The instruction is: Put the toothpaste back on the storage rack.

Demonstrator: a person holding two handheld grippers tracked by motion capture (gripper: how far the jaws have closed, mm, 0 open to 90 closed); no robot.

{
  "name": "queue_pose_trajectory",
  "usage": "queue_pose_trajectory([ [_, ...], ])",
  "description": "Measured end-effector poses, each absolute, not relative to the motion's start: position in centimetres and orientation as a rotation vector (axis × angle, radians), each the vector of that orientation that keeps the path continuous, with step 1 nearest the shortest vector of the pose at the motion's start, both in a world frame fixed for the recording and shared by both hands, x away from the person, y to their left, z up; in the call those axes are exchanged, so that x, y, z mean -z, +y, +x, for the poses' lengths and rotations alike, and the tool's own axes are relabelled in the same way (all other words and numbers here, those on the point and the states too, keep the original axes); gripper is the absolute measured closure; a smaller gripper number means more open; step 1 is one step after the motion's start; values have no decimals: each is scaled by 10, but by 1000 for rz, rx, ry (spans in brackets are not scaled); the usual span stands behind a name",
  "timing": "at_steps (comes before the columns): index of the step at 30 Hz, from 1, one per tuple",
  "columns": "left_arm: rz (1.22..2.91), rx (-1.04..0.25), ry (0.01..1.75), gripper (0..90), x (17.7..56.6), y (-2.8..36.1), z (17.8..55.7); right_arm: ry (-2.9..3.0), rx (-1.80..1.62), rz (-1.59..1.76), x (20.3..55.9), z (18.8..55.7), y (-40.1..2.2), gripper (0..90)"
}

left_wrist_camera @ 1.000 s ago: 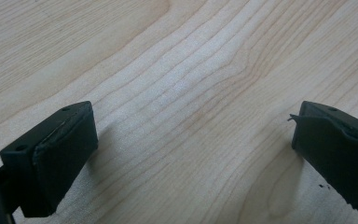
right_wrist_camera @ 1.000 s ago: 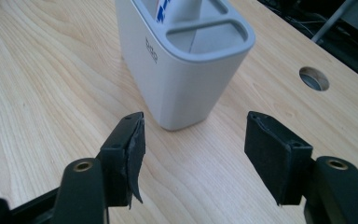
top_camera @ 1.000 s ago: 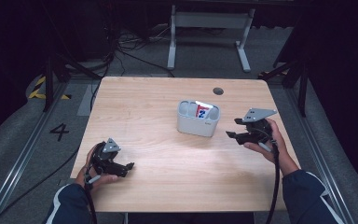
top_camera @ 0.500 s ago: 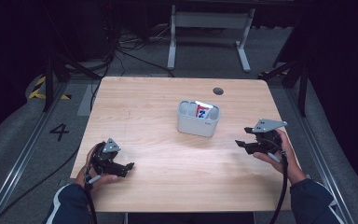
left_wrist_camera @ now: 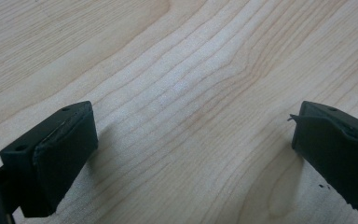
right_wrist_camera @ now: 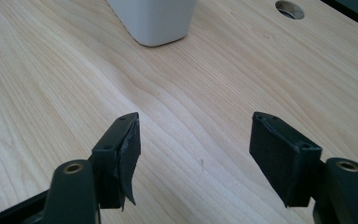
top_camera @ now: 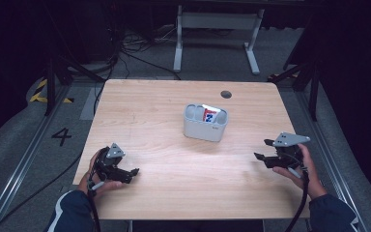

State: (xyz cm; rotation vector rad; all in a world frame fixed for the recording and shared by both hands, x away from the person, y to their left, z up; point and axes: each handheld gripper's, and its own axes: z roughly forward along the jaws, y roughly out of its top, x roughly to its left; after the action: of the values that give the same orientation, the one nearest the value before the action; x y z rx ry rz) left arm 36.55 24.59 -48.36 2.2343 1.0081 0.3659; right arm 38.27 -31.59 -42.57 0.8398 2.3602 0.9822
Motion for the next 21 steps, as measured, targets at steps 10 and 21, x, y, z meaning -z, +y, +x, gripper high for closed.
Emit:
queue_pose_trajectory([
  [10,2234,-366,1008,5,484,246,366,2338,-989,923,443,367,-340,305],
  [21,2236,-367,1005,5,484,246,366,2316,-999,1054,467,352,-360,249],
])
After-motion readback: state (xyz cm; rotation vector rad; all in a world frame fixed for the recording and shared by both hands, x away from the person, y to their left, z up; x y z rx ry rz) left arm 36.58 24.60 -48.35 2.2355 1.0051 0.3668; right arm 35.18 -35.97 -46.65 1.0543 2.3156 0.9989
